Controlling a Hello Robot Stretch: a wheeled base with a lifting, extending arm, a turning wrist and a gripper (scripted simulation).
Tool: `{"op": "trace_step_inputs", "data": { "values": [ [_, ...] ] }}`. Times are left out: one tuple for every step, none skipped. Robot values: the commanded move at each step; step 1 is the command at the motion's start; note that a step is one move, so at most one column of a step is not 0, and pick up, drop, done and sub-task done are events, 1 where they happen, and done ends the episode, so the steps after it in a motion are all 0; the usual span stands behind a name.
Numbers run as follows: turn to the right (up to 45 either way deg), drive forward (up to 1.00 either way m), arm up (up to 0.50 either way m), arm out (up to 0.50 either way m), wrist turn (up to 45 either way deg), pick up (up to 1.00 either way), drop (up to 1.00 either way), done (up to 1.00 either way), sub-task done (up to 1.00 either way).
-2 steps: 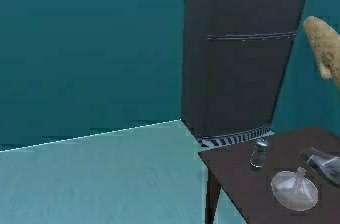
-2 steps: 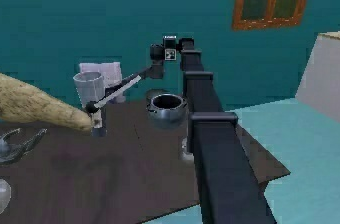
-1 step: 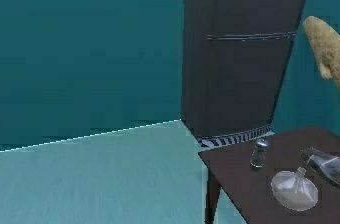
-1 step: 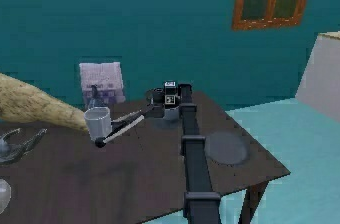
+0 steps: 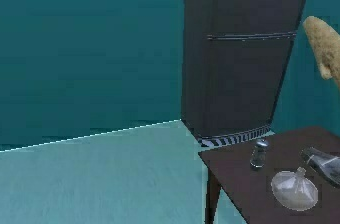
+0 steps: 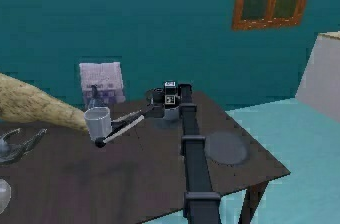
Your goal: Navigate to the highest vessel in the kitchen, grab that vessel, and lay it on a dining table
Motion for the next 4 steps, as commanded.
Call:
{"op": "trace_step_inputs", "data": {
  "values": [
    [0.0, 0.0, 0.0, 0.0, 0.0, 0.0, 1.0, 0.0, 0.0],
    [0.0, 0.0, 0.1, 0.0, 0.0, 0.0, 0.0, 0.0, 0.0],
    [0.0, 0.0, 0.0, -0.08, 0.0, 0.0, 0.0, 0.0, 0.0],
    [0.0, 0.0, 0.0, 0.0, 0.0, 0.0, 0.0, 1.0, 0.0]
  ]
}}
